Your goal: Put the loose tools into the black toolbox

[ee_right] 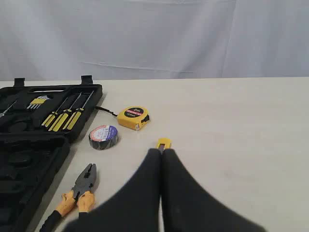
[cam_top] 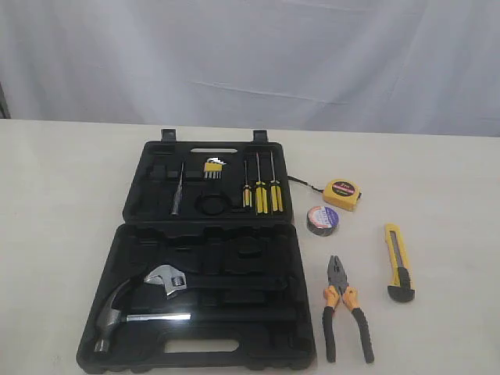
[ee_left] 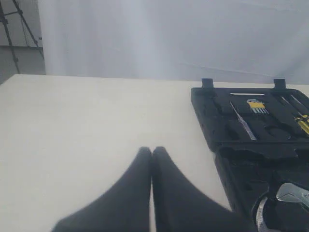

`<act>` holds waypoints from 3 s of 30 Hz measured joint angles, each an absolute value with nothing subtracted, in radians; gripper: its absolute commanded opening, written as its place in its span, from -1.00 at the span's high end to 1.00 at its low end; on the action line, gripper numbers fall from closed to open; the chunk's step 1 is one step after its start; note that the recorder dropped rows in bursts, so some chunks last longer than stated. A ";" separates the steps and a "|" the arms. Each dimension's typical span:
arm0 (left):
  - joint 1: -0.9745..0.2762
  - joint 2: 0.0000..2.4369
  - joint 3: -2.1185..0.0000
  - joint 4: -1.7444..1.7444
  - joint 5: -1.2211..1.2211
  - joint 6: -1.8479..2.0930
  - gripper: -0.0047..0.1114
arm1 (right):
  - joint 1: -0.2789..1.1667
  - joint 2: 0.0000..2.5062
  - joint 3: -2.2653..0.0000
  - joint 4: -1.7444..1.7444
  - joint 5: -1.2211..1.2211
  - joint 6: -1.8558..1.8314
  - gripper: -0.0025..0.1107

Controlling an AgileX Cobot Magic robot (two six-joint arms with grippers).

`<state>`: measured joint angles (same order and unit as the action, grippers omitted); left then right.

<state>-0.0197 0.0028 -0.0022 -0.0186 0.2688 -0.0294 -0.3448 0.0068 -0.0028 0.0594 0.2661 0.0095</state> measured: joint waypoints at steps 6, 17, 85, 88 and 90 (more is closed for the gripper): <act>-0.020 0.003 -0.002 -0.019 0.269 -0.029 0.92 | -0.345 0.007 -0.003 0.059 0.266 0.010 0.96; -0.020 0.003 -0.002 -0.019 0.269 -0.029 0.92 | -0.345 0.007 -0.003 0.059 0.228 0.010 0.96; -0.020 0.003 -0.002 -0.019 0.269 -0.029 0.92 | -0.089 2.087 -1.633 0.088 1.074 0.023 -0.24; -0.020 0.003 -0.002 -0.019 0.269 -0.029 0.92 | -0.089 2.090 -1.633 0.088 1.030 0.023 -0.24; -0.020 0.003 -0.002 -0.019 0.269 -0.029 0.92 | -0.089 2.099 -1.633 0.088 0.995 0.027 -0.24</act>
